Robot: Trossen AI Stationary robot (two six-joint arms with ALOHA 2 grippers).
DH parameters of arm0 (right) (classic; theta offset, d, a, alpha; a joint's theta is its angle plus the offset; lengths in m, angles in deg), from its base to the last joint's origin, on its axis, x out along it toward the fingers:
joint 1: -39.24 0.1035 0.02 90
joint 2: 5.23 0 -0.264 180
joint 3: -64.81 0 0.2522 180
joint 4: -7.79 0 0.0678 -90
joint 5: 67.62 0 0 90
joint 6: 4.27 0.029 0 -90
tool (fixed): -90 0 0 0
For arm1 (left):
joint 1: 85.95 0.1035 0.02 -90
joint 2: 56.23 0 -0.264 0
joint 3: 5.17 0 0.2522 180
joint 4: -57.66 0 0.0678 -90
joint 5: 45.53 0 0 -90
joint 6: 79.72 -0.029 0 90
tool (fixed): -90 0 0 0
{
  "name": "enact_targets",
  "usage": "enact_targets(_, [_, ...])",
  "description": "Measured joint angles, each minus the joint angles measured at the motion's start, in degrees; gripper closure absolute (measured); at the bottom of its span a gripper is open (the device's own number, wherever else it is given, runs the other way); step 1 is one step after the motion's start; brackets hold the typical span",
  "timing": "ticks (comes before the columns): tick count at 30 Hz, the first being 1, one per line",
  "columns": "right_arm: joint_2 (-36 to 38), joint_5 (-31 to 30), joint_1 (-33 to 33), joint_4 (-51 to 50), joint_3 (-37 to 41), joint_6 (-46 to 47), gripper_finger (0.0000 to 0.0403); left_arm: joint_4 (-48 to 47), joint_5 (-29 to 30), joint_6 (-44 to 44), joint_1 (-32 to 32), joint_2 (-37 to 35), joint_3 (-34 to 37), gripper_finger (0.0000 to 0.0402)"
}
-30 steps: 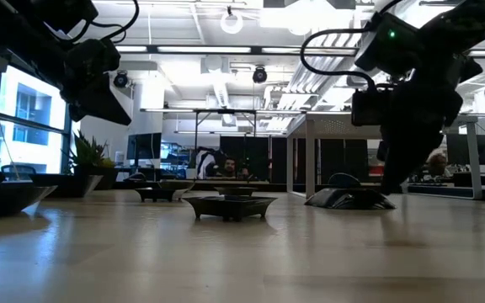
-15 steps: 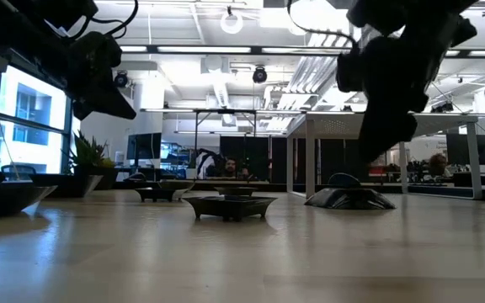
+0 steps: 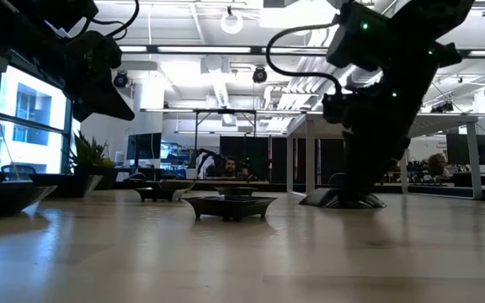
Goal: Pick & Place Mini shaped plates
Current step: Put the leaf-shaped plate on the shelf
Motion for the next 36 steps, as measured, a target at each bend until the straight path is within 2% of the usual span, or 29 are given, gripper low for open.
enact_targets(11, [-0.4,-1.5,-0.8,1.8,0.0,0.0,0.0004,0.0,0.0,0.3,0.0,0.0,0.0,0.0401])
enact_targets(23, [-4.3,0.8,-2.7,7.6,-0.1,-1.4,0.0005,0.0,0.0,0.3,0.0,0.0,0.0,0.0401])
enact_targets(36, [-3.3,3.6,-2.7,8.8,0.1,4.1,0.0077,0.4,0.2,0.2,0.0,0.0,0.0,0.0401])
